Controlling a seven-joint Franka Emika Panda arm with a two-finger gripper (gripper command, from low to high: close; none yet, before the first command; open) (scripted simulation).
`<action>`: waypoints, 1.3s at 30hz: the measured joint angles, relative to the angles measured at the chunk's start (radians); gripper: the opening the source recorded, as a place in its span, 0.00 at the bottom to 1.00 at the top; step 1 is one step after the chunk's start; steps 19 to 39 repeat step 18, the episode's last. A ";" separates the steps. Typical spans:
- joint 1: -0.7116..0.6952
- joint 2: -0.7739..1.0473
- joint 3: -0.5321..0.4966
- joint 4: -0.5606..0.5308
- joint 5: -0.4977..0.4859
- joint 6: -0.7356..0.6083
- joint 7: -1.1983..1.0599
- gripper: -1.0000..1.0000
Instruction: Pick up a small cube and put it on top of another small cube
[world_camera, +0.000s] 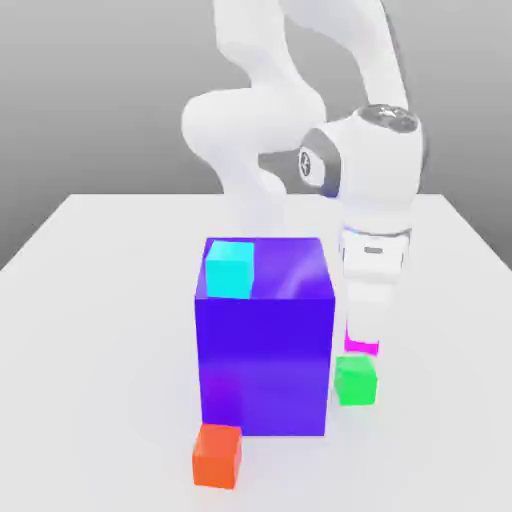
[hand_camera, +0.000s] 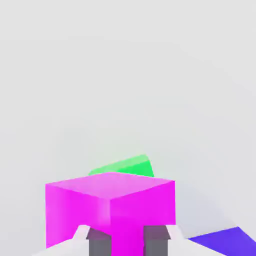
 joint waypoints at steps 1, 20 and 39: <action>-0.002 0.033 -0.001 0.001 -0.007 0.033 0.004 0.00; 0.014 -0.141 -0.020 -0.009 -0.015 -0.131 0.010 1.00; 0.014 -0.141 -0.020 -0.009 -0.015 -0.131 0.010 1.00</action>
